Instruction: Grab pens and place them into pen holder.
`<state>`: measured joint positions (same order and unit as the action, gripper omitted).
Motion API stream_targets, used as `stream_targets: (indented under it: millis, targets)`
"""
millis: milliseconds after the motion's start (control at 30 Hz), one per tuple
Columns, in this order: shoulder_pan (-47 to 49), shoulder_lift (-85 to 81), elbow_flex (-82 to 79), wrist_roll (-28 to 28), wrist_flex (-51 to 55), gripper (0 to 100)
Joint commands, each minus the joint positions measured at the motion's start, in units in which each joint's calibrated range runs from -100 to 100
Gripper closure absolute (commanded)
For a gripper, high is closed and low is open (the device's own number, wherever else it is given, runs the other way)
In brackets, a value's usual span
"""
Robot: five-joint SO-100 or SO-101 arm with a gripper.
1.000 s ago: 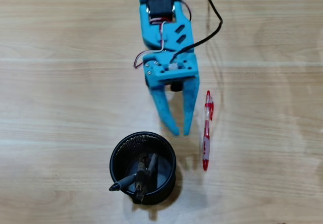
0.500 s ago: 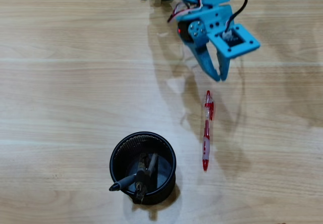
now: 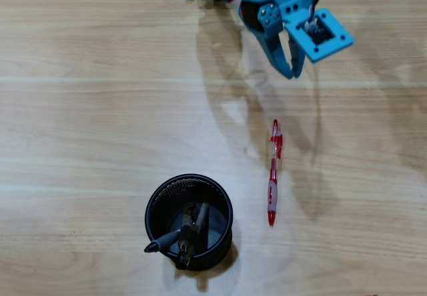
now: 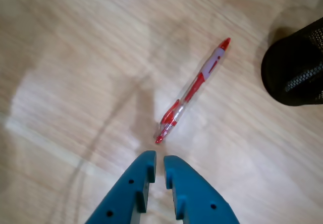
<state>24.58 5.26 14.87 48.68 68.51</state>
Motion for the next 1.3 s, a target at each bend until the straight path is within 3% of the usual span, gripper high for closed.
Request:
stream_targets:
  millis: [0,533,933,1133,1267]
  targets:
    - [2.15,5.7,10.86,-0.09,0.41,98]
    - [2.7,15.28,17.89,0.68,-1.49,97]
    - [-3.84,30.82,16.9,7.64,-28.61,97]
    - [-7.11,32.83,16.27,8.04,-28.18,89]
    - [-8.47,32.58,16.99,8.04,-22.24,88]
